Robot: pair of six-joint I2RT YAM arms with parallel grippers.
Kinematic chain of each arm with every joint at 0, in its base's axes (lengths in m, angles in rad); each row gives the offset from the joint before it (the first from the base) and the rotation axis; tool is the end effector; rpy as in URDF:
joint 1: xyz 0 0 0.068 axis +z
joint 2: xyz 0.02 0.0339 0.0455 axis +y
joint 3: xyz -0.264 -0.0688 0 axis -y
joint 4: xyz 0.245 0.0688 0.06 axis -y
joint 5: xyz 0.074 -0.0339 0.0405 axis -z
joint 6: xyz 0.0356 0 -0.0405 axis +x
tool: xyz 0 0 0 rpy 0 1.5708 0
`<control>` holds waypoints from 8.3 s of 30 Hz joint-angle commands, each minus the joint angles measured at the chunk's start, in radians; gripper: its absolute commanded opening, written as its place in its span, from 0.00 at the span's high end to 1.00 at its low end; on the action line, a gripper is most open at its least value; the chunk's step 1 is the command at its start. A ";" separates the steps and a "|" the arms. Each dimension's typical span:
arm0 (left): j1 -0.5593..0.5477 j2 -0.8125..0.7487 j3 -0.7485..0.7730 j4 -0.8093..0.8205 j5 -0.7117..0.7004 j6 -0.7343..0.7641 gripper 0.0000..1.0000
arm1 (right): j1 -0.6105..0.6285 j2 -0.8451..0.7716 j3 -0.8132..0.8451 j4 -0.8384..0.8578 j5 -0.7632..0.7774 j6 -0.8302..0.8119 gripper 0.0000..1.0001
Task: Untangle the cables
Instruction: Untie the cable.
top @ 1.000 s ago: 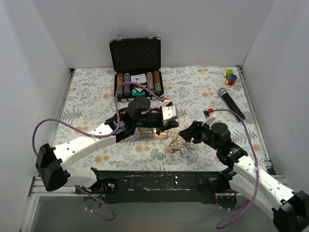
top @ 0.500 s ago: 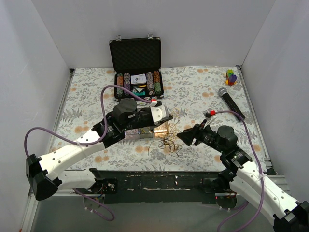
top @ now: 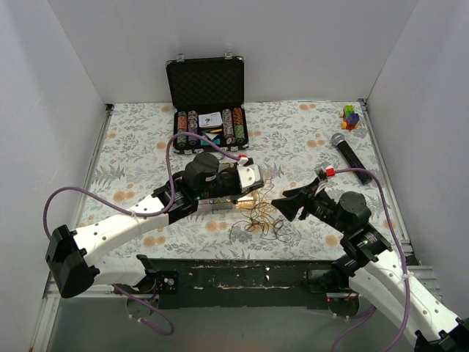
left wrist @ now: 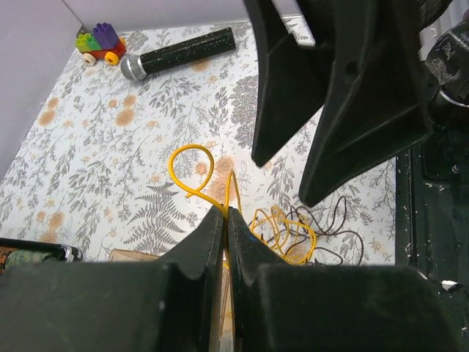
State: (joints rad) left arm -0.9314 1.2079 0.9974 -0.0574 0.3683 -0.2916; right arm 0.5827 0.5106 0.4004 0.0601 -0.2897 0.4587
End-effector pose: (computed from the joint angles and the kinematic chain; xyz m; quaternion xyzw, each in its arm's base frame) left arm 0.1579 -0.2338 0.3394 0.3512 0.7072 -0.4614 0.4045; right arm 0.1178 0.0898 0.2698 -0.1437 0.7095 0.4300 0.5395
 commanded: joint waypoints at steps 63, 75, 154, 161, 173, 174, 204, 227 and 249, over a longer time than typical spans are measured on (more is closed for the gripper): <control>-0.003 0.024 0.201 -0.029 0.144 -0.187 1.00 | 0.276 -0.024 -0.089 -0.131 0.595 0.049 0.79; -0.003 0.068 0.231 0.031 0.077 -0.175 1.00 | 0.278 -0.034 -0.025 -0.072 0.406 -0.043 0.50; -0.003 0.113 0.874 0.393 -0.060 0.210 1.00 | 0.216 0.335 0.104 -0.582 0.969 0.342 0.99; -0.003 0.177 0.997 0.577 -0.132 0.263 1.00 | 0.213 0.364 0.100 -0.569 0.948 0.363 0.99; -0.003 0.094 0.857 0.363 -0.104 0.193 1.00 | 0.212 0.332 0.135 -0.520 0.903 0.287 0.99; -0.003 0.088 0.848 0.355 -0.111 0.189 1.00 | 0.213 0.321 0.144 -0.516 0.888 0.272 0.98; -0.003 -0.111 0.483 0.153 -0.006 0.129 0.99 | 0.213 0.123 0.351 -0.028 0.129 -0.163 0.24; -0.003 -0.107 0.534 0.235 -0.055 0.167 0.99 | 0.213 0.221 0.244 0.015 0.283 -0.107 0.99; -0.003 -0.090 0.581 0.403 -0.140 0.436 0.97 | 0.206 0.174 0.098 0.032 0.377 -0.041 0.86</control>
State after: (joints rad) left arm -0.9318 1.1458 1.6028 0.3817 0.2420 0.1341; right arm 0.7906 0.7643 0.4744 -0.0414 0.1631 0.4164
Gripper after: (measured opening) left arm 0.032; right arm 0.040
